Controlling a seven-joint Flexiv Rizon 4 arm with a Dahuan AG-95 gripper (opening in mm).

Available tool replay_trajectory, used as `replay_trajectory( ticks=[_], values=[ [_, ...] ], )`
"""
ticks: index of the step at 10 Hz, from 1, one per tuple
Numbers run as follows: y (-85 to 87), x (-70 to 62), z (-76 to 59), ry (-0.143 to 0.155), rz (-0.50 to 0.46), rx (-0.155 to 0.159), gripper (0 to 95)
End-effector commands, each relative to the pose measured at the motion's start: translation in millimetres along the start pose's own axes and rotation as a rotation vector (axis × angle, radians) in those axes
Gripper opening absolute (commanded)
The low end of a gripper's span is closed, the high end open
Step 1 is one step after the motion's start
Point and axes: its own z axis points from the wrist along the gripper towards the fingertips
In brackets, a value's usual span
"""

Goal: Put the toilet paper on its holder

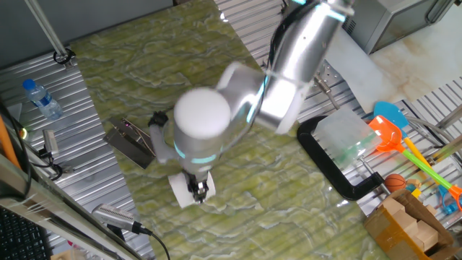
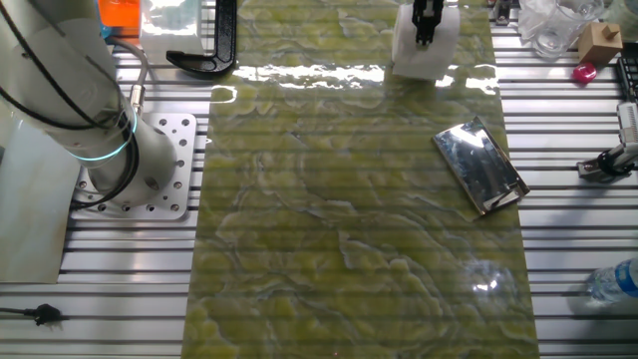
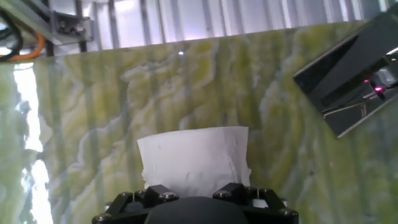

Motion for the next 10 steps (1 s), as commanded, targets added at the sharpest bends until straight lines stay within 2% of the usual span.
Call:
replay_trajectory(
  ticks=[1, 3, 4, 5, 6, 7, 8, 9, 10],
  values=[
    [-12.0, 2.6, -8.5, -0.023, -0.263, 0.006, 0.0],
    [-15.8, 3.6, -12.5, -0.052, -0.366, 0.007, 0.0],
    [-15.8, 2.1, -13.4, -0.066, -0.474, 0.012, 0.0],
    [-15.9, 1.4, -13.5, -0.07, -0.52, 0.014, 0.0],
    [-16.0, 0.0, -14.0, -0.078, -0.616, 0.017, 0.0],
    [-15.9, -1.8, -14.8, -0.083, -0.806, 0.005, 0.0],
    [-15.9, -2.0, -15.1, -0.09, -0.894, -0.016, 0.0],
    [-15.8, -3.1, -16.3, -0.077, -1.0, -0.034, 0.0],
    [-15.4, -4.4, -19.7, -0.064, -1.073, -0.039, 0.0]
  ],
)
